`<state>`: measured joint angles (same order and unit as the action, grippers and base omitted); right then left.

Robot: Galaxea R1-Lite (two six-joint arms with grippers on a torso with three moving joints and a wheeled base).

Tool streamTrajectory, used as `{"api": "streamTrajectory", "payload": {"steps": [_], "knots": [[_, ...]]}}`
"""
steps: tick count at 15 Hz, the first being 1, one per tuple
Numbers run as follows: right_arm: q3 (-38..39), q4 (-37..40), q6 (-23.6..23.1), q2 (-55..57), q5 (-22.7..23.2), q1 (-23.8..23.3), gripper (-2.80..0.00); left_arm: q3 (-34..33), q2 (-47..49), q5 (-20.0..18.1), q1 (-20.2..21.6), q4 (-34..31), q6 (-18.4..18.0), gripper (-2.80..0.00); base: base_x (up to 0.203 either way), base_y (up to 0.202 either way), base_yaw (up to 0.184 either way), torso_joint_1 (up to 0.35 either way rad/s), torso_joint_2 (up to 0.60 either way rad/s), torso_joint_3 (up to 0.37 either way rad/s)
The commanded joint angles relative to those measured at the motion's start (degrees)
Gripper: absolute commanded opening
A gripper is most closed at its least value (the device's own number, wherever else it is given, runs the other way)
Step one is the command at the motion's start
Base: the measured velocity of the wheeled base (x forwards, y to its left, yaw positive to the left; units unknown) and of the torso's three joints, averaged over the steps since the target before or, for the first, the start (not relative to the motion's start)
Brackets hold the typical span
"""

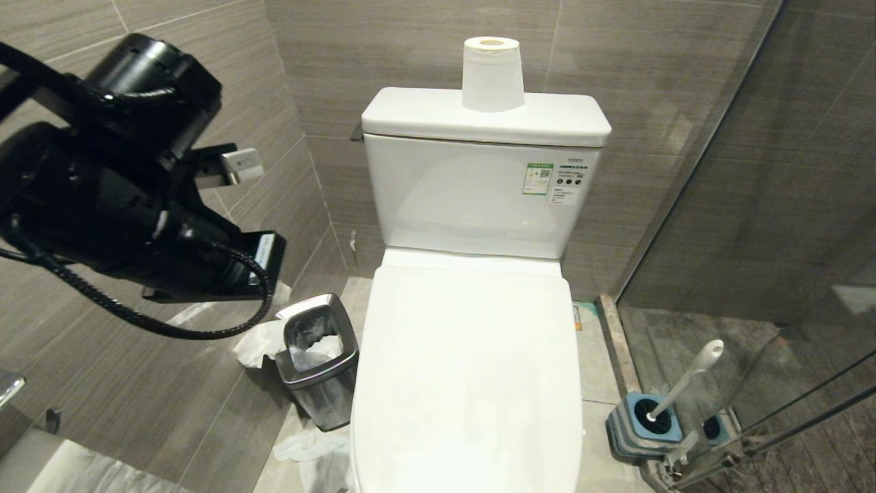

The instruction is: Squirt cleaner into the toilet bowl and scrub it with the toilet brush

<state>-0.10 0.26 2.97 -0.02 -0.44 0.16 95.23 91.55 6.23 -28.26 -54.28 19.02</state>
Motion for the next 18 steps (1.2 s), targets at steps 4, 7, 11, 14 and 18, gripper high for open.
{"api": "streamTrajectory", "payload": {"steps": [4,7,11,14,18], "knots": [[0.0,0.0,0.0,0.0,0.0,0.0,-2.80,0.9,-9.3,8.1,5.3,-0.5,-11.8,-2.80,0.000,0.000,0.000,0.000,0.00,0.000],[0.0,0.0,0.0,0.0,0.0,0.0,-2.80,2.6,-12.2,8.1,5.4,2.0,-11.7,-2.80,0.000,0.000,0.000,0.000,0.00,0.000],[0.0,0.0,0.0,0.0,0.0,0.0,-2.80,4.6,-16.2,8.2,5.3,11.3,-13.2,-2.80,0.000,0.000,0.000,0.000,0.00,0.000],[0.0,0.0,0.0,0.0,0.0,0.0,-2.80,4.3,-20.6,7.5,5.3,20.3,-15.4,-2.80,0.000,0.000,0.000,0.000,0.00,0.000],[0.0,0.0,0.0,0.0,0.0,0.0,-2.80,1.1,-30.5,2.6,5.3,23.4,-19.8,-2.80,0.000,0.000,0.000,0.000,0.00,0.000]]}}
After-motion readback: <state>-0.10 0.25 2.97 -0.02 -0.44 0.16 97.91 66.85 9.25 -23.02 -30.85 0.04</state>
